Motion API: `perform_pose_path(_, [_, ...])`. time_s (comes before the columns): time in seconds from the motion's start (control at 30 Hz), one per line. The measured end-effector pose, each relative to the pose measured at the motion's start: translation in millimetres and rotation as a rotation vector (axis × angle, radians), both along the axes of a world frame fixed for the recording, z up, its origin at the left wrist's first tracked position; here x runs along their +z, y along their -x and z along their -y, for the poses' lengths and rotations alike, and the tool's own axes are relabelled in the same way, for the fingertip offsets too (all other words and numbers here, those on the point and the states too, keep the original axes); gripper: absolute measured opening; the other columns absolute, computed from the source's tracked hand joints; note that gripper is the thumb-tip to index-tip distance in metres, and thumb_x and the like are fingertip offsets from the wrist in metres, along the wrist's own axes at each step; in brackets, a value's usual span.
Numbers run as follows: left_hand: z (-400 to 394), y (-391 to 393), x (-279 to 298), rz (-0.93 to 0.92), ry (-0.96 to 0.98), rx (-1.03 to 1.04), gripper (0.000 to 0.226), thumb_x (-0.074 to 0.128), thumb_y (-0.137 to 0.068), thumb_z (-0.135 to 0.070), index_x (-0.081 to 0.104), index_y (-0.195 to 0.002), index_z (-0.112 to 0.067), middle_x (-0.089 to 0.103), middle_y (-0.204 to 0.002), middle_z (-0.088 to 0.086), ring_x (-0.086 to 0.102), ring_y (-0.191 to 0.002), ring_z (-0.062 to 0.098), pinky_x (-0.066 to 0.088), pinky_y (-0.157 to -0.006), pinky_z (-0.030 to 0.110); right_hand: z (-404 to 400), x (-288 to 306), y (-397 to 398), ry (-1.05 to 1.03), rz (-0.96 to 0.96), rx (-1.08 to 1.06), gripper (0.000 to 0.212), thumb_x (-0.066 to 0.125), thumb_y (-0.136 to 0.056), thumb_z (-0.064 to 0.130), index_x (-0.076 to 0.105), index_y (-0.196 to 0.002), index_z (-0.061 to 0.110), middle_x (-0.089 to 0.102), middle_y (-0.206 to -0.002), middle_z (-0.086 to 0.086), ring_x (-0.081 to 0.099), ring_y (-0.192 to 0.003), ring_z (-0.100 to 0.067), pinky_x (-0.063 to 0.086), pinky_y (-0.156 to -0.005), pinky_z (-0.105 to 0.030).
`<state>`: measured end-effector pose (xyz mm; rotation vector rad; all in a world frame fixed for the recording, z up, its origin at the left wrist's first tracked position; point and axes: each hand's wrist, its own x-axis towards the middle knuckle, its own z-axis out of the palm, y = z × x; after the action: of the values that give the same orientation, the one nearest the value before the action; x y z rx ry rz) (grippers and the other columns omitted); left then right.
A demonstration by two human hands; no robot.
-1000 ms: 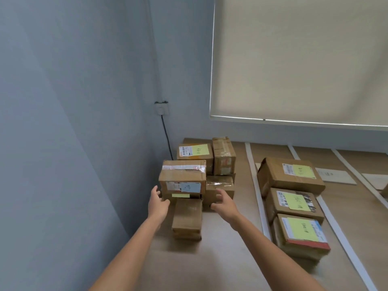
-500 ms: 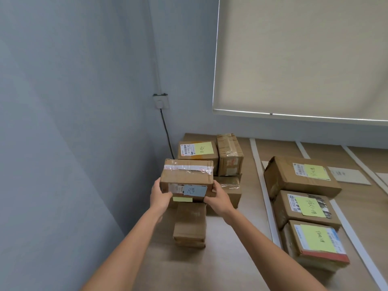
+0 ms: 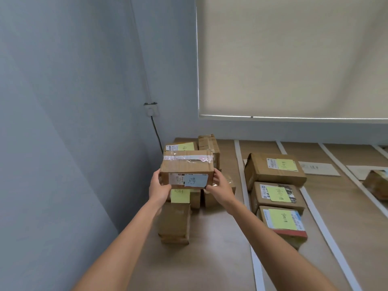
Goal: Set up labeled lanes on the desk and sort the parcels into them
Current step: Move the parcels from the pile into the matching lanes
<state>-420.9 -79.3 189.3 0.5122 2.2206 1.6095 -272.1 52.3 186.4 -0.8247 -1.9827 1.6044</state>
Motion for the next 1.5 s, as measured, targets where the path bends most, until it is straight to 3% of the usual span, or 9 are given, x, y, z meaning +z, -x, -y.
perform_pose_path(0.07, [0.5, -17.9, 9.9, -0.021, -0.02, 0.004, 0.062, 0.053, -0.085, 0.008, 0.035, -0.139, -0.019, 0.048, -0.135, 0.006, 0.046, -0.124, 0.022, 0.046, -0.091, 0.031, -3.3, 7.9, -14.2, -0.026, -0.017, 0.008, 0.056, 0.066, -0.082, 0.007, 0.042, -0.127, 0.033, 0.052, -0.113, 0.015, 0.045, -0.11, -0.004, 0.04, -0.07, -0.01])
perform_pose_path(0.27, [-9.3, -79.7, 38.6, -0.073, -0.042, -0.02, 0.063, 0.05, -0.087, 0.008, 0.034, -0.139, -0.022, 0.047, -0.136, 0.006, 0.043, -0.128, 0.023, 0.043, -0.102, 0.04, -18.0, 26.8, -74.2, -0.047, -0.046, -0.032, 0.067, 0.067, -0.082, 0.01, 0.036, -0.14, 0.025, 0.047, -0.135, -0.003, 0.044, -0.124, -0.016, 0.042, -0.099, -0.034])
perform_pose_path(0.57, [-59.4, -208.8, 55.7, -0.112, -0.062, -0.095, 0.066, 0.055, -0.086, 0.006, 0.033, -0.142, -0.02, 0.037, -0.141, 0.01, 0.042, -0.126, 0.025, 0.047, -0.092, 0.034, -59.4, 46.3, -217.0, -0.045, -0.092, -0.126, 0.075, 0.062, -0.082, 0.0, 0.03, -0.143, 0.029, 0.038, -0.132, -0.007, 0.043, -0.123, -0.022, 0.054, -0.083, -0.029])
perform_pose_path(0.77, [-113.1, -292.1, 46.8, -0.096, -0.081, -0.224, 0.064, 0.057, -0.088, -0.006, 0.03, -0.144, -0.023, 0.034, -0.139, 0.009, 0.038, -0.12, 0.014, 0.041, -0.091, 0.03, -93.4, 44.7, -310.7, -0.054, -0.055, -0.22, 0.082, 0.063, -0.08, 0.001, 0.025, -0.144, 0.035, 0.041, -0.128, -0.009, 0.046, -0.12, -0.023, 0.053, -0.092, -0.044])
perform_pose_path(0.93, [-142.6, -328.1, 38.9, -0.033, -0.154, -0.313, 0.071, 0.056, -0.088, -0.002, 0.024, -0.146, -0.025, 0.036, -0.146, 0.008, 0.034, -0.134, 0.022, 0.038, -0.101, 0.038, -115.2, 34.1, -352.1, -0.05, -0.023, -0.292, 0.087, 0.064, -0.079, 0.007, 0.02, -0.146, 0.039, 0.039, -0.122, -0.012, 0.048, -0.115, -0.022, 0.055, -0.089, -0.04])
perform_pose_path(1.07, [-160.9, -342.2, 29.8, 0.022, -0.209, -0.348, 0.075, 0.059, -0.087, -0.001, 0.022, -0.147, -0.023, 0.036, -0.149, 0.007, 0.035, -0.135, 0.024, 0.04, -0.094, 0.029, -126.7, 22.9, -367.4, -0.046, 0.02, -0.334, 0.083, 0.066, -0.08, 0.013, 0.022, -0.145, 0.037, 0.039, -0.121, -0.009, 0.046, -0.113, -0.018, 0.048, -0.096, -0.033])
perform_pose_path(1.27, [-192.5, -372.4, 7.6, 0.092, -0.204, -0.375, 0.072, 0.057, -0.087, 0.002, 0.025, -0.147, -0.021, 0.04, -0.147, 0.007, 0.039, -0.133, 0.025, 0.044, -0.102, 0.045, -147.0, -4.7, -404.7, 0.001, 0.061, -0.391, 0.055, 0.064, -0.082, 0.015, 0.041, -0.13, 0.027, 0.036, -0.12, -0.002, 0.044, -0.105, -0.01, 0.04, -0.079, -0.019])
perform_pose_path(1.43, [-242.0, -423.9, -13.8, 0.128, -0.183, -0.381, 0.065, 0.052, -0.091, -0.002, 0.024, -0.147, -0.02, 0.042, -0.146, 0.002, 0.044, -0.13, 0.019, 0.049, -0.075, 0.017, -191.0, -29.0, -459.4, 0.019, 0.066, -0.447, 0.04, 0.061, -0.084, 0.016, 0.049, -0.122, 0.02, 0.039, -0.118, -0.002, 0.048, -0.096, -0.005, 0.039, -0.081, -0.021])
perform_pose_path(1.5, [-266.9, -451.6, -24.1, 0.128, -0.159, -0.369, 0.067, 0.055, -0.091, -0.007, 0.02, -0.147, -0.021, 0.044, -0.145, 0.003, 0.046, -0.128, 0.021, 0.048, -0.073, 0.017, -218.3, -36.9, -488.0, 0.01, 0.049, -0.457, 0.04, 0.06, -0.085, 0.015, 0.05, -0.123, 0.021, 0.041, -0.119, -0.002, 0.048, -0.1, -0.007, 0.04, -0.082, -0.021])
